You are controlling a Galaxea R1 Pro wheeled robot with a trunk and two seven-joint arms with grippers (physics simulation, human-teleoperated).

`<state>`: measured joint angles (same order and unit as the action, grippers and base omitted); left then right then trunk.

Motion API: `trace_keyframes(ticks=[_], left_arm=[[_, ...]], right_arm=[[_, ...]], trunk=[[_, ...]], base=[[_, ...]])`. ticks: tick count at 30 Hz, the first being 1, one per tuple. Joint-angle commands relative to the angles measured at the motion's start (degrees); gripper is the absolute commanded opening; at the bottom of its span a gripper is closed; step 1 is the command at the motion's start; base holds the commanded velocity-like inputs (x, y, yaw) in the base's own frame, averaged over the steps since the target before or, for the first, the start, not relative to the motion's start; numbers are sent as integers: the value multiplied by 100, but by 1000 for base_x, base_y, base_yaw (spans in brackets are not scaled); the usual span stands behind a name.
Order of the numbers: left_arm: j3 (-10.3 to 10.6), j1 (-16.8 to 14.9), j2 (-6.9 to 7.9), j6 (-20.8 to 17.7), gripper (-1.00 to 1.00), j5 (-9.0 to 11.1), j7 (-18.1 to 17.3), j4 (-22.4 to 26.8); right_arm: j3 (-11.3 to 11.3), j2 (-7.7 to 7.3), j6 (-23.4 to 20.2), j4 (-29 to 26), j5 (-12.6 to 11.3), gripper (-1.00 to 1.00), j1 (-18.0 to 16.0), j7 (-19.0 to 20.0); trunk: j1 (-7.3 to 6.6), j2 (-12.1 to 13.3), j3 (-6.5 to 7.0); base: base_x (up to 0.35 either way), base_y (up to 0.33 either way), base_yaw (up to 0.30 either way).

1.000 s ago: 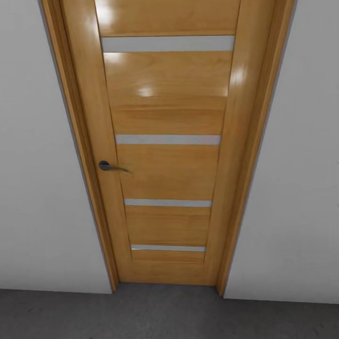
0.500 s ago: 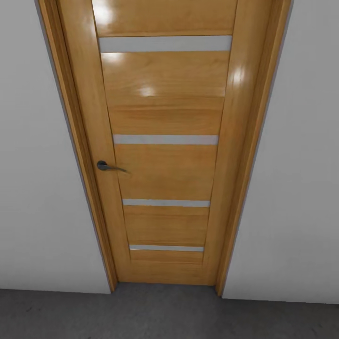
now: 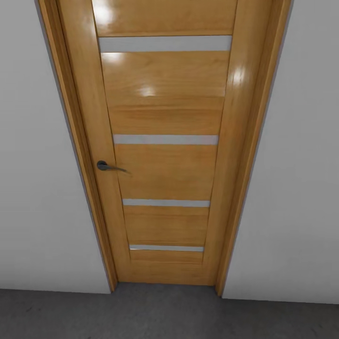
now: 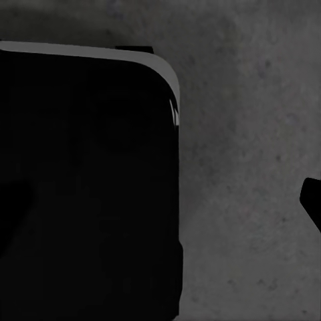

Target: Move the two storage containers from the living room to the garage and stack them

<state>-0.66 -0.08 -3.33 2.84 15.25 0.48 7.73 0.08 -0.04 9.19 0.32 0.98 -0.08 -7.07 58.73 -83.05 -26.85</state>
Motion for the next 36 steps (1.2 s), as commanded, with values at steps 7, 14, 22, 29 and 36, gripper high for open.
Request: trace_keyframes(ticks=[7, 14, 22, 29, 36], left_arm=[[-4, -1, -1, 14, 100, 23, 5, -2], [-4, -1, -1, 14, 100, 22, 5, 1], [-8, -1, 6, 14, 100, 29, 5, 1], [-4, -1, 8, 21, 100, 22, 4, 1], [-4, -1, 7, 23, 100, 22, 5, 1]], right_arm=[[-21, 2, -6, 5, -27, 100, -1, -19], [-3, -3, -5, 5, -23, 100, -1, -15], [19, -49, -24, 3, 0, 100, -1, -25], [9, -345, -1202, -2124, 43, 100, -223, -30], [18, -349, -1551, -2390, 129, 100, -1128, 27]], trunk=[[0, -2, -4], [0, -2, -4], [0, -2, -4], [0, -2, -4], [0, -2, -4]], base=[[0, 0, 0], [0, 0, 0], [0, 0, 0], [0, 0, 0], [0, 0, 0]])
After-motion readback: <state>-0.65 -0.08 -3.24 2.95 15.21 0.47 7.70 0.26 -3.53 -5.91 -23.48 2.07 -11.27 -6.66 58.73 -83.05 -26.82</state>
